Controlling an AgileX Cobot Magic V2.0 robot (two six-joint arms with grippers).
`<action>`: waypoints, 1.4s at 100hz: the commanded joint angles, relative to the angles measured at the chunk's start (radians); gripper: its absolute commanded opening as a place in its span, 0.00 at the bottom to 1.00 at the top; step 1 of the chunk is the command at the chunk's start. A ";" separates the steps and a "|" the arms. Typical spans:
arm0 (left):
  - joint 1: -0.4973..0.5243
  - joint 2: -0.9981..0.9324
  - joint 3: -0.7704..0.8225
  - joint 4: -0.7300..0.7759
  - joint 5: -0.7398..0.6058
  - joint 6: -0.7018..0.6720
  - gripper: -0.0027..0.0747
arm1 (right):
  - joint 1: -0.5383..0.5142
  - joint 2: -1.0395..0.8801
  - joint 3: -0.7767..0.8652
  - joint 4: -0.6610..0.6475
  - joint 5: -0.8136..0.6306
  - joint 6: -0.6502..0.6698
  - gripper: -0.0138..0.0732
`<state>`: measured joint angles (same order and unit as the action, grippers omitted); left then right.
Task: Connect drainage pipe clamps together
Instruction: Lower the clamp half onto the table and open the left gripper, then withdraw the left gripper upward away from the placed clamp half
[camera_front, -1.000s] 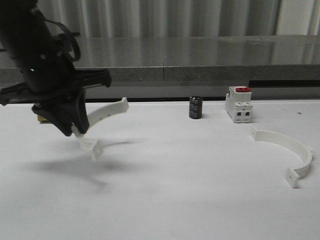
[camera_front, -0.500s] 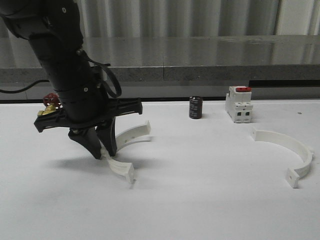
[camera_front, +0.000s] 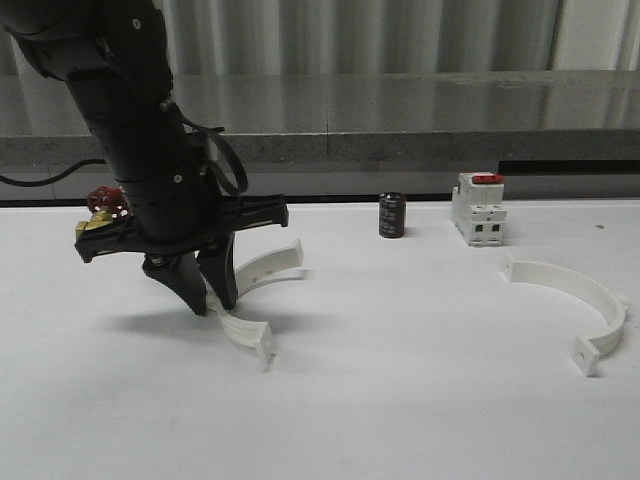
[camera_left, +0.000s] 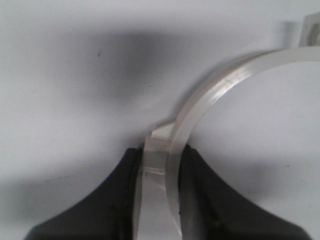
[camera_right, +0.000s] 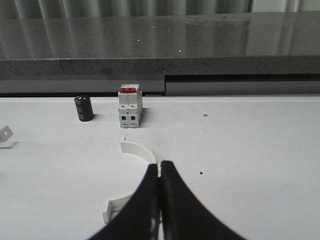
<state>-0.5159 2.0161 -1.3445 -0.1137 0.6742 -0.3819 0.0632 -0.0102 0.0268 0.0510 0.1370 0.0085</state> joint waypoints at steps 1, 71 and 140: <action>-0.006 -0.035 -0.020 0.002 -0.002 -0.009 0.04 | -0.003 -0.019 -0.016 -0.001 -0.081 -0.009 0.08; -0.006 -0.070 -0.020 0.009 0.034 0.011 0.85 | -0.003 -0.019 -0.016 -0.001 -0.081 -0.009 0.08; 0.257 -0.727 0.342 0.293 -0.011 0.113 0.85 | -0.003 -0.019 -0.016 -0.001 -0.081 -0.009 0.08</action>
<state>-0.3065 1.4093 -1.0359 0.1665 0.7212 -0.2965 0.0632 -0.0102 0.0268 0.0510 0.1370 0.0085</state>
